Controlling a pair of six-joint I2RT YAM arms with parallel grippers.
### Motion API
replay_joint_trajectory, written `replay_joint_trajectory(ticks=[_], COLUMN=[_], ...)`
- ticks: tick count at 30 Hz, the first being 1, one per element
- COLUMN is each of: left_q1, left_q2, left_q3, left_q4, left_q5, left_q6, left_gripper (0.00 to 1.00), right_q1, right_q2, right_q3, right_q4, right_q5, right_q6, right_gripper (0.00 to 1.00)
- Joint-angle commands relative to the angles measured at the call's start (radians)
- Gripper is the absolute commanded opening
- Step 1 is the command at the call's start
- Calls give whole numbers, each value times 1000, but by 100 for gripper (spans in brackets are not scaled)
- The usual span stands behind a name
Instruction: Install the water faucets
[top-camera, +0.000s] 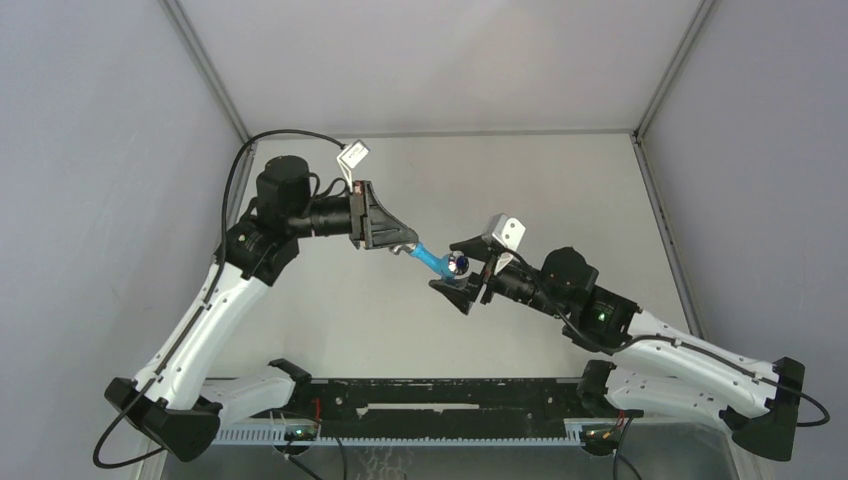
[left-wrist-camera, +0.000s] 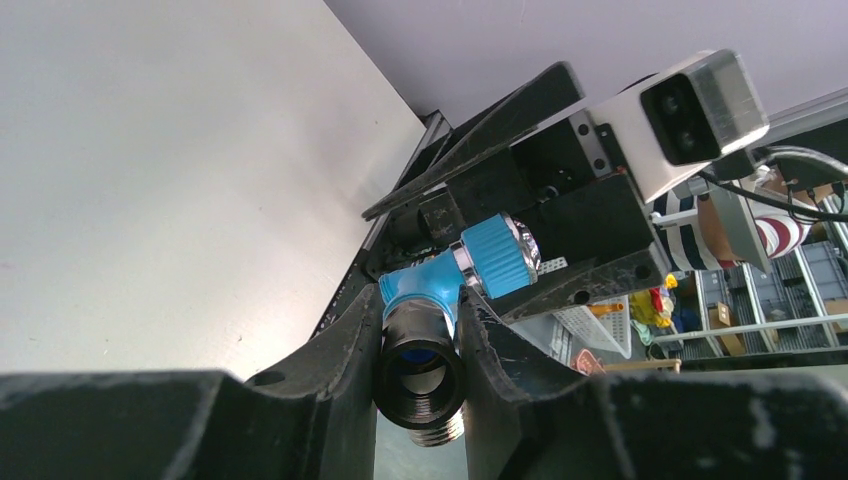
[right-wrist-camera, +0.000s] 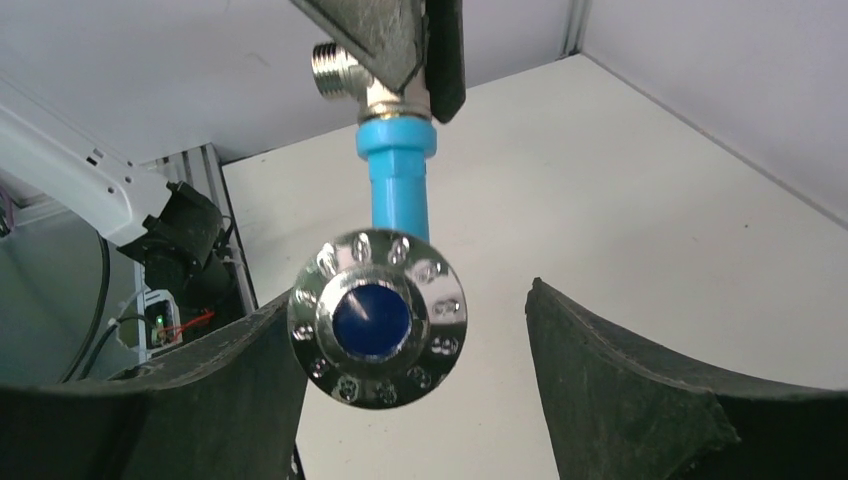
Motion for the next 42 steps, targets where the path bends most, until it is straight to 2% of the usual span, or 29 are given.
replay_joint_trajectory(ticks=[1, 13, 22, 27, 29, 30, 32, 33, 34, 36, 42], left_q1=[8, 8, 11, 16, 16, 16, 16, 16, 16, 16, 16], left_q2=[-35, -40, -47, -50, -49, -49, -49, -49, -49, -52, -65], left_q3=[62, 62, 64, 64, 63, 62, 58, 57, 57, 56, 33], left_q4=[40, 37, 33, 33, 33, 33, 33, 33, 32, 33, 65], left_q5=[25, 25, 23, 22, 24, 26, 25, 26, 28, 34, 52], left_q6=[14, 14, 18, 19, 20, 21, 22, 22, 22, 27, 25], left_gripper=[0, 0, 0, 0, 0, 0, 0, 0, 0, 0, 0], right_q1=[1, 1, -2, -13, -17, -18, -24, -26, -30, -47, -131], right_q2=[-34, -33, 20, 26, 23, 21, 18, 18, 18, 20, 42], right_q3=[-44, -64, -62, -62, -62, -62, -62, -62, -62, -63, -62], right_q4=[102, 227, 259, 234, 229, 231, 240, 246, 252, 267, 343], right_q5=[-24, -62, -65, -58, -65, -65, -58, -56, -54, -74, -236], right_q6=[-26, -5, 31, 65, 72, 73, 89, 100, 115, 150, 376], right_gripper=[83, 81, 62, 67, 60, 53, 24, 13, 7, 0, 0])
